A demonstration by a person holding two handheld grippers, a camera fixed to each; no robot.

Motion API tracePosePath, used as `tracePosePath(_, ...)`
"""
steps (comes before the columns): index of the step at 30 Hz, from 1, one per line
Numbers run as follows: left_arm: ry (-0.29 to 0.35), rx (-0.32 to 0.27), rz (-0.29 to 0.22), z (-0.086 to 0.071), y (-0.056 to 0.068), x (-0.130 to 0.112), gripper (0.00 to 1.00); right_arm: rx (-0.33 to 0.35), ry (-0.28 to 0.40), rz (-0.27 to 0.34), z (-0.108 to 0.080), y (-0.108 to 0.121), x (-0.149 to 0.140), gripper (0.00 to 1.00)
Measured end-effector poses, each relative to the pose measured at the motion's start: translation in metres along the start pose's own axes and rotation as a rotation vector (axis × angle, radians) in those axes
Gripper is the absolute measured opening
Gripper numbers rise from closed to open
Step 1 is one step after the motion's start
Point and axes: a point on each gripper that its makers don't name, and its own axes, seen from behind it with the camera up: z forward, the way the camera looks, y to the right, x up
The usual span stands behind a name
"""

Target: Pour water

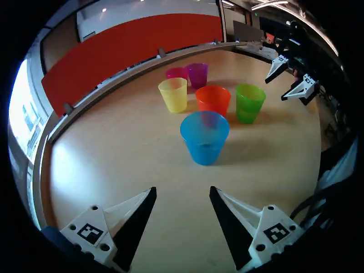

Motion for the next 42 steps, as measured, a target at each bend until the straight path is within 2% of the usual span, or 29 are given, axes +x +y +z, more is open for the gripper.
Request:
tracePosePath(15,0.154,0.170,-0.086,-0.019,-0.020,0.030,0.86,-0.217,0.113,0.138,-0.026,0.032,0.006,0.99)
tracePosePath(26,0.278,0.264,-0.161,-0.033,-0.029,0.054,0.86,-0.340,0.183,0.222,-0.039,0.049,0.011,0.99)
tracePosePath(35,0.366,0.324,-0.264,-0.040,-0.042,0.064,0.86,-0.425,0.234,0.319,-0.047,0.064,0.012,0.99)
tracePosePath(42,0.453,0.366,-0.340,-0.048,-0.051,0.078,0.86,-0.522,0.276,0.333,-0.052,0.077,0.019,0.99)
